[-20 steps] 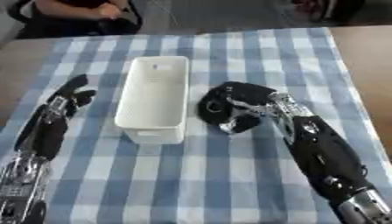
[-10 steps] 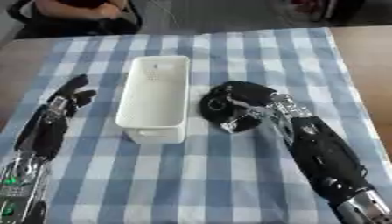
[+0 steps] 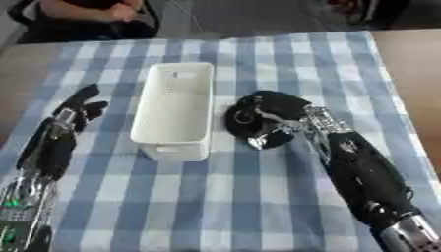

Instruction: Pick up objects on the table and place them in the box.

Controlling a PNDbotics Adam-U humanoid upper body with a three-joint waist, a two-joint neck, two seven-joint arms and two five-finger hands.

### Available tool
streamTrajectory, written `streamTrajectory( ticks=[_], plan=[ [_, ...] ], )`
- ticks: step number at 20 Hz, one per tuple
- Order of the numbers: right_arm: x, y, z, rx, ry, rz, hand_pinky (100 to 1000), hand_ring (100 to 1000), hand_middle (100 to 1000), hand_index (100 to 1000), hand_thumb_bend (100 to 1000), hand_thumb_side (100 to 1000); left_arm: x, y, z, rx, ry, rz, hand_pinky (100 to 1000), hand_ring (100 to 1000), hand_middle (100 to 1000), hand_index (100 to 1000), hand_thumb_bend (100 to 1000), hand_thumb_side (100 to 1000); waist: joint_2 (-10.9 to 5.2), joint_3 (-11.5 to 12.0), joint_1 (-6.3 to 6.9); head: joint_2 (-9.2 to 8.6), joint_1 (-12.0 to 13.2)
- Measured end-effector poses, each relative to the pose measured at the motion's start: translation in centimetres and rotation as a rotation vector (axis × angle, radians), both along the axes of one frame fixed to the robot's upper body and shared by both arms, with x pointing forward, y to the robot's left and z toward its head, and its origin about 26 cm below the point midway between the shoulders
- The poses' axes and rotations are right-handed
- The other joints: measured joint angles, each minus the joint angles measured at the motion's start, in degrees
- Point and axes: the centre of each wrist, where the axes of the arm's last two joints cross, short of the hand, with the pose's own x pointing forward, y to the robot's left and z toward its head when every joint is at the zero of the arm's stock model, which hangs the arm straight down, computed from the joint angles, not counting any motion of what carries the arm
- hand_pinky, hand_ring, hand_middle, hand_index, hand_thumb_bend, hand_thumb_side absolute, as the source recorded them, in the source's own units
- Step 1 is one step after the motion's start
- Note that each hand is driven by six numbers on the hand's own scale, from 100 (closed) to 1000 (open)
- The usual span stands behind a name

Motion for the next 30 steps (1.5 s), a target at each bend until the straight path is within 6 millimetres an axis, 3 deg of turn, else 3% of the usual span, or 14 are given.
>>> streamTrajectory(
  ticks=[1, 11, 21, 30],
  plan=[
    [0.0, 0.0, 0.0, 0.0, -0.001, 0.0, 925, 811, 622, 343, 100, 485, 0.0, 0.0, 0.0, 0.0, 0.0, 0.0, 910, 841, 1000, 907, 100, 1000, -0.02, 0.0, 0.0, 0.0, 0.0],
    [0.0, 0.0, 0.3, 0.004, -0.017, 0.002, 924, 811, 613, 338, 100, 488, 0.0, 0.0, 0.0, 0.001, 0.002, -0.001, 911, 841, 1000, 906, 100, 1000, -0.18, 0.0, -0.06, 0.0, 0.0],
    [0.2, -0.9, 5.6, 0.047, -0.15, 0.026, 920, 809, 614, 341, 100, 490, -0.2, 0.1, -0.4, 0.001, 0.017, 0.001, 911, 842, 1000, 905, 100, 1000, -0.75, -0.4, -0.58, 0.0, 0.0],
    [-0.2, -0.3, 6.9, 0.056, -0.159, 0.051, 921, 809, 614, 340, 100, 490, -0.1, 0.1, -0.5, 0.002, 0.021, 0.001, 911, 842, 1000, 905, 100, 1000, -0.91, -0.4, -0.58, -0.06, 0.0]
  ],
)
